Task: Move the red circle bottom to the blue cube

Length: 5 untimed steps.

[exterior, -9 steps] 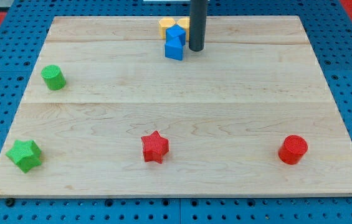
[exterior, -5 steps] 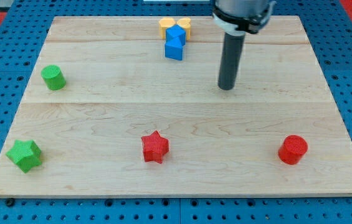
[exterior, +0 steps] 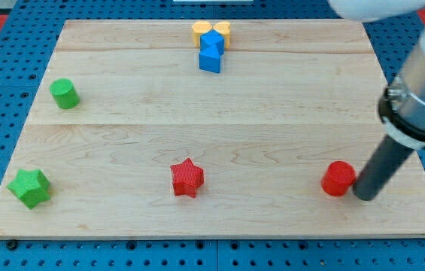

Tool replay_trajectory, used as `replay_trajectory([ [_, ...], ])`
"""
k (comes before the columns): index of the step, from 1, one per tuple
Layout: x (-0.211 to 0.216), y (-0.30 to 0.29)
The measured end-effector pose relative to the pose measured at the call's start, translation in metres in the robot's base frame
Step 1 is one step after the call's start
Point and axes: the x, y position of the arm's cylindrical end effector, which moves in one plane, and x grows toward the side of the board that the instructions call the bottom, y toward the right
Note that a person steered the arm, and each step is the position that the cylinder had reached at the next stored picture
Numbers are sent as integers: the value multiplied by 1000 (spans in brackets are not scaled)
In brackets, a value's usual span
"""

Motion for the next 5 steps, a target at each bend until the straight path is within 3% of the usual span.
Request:
replay_trajectory([
  [2, -21, -94],
  [5, -154, -147],
])
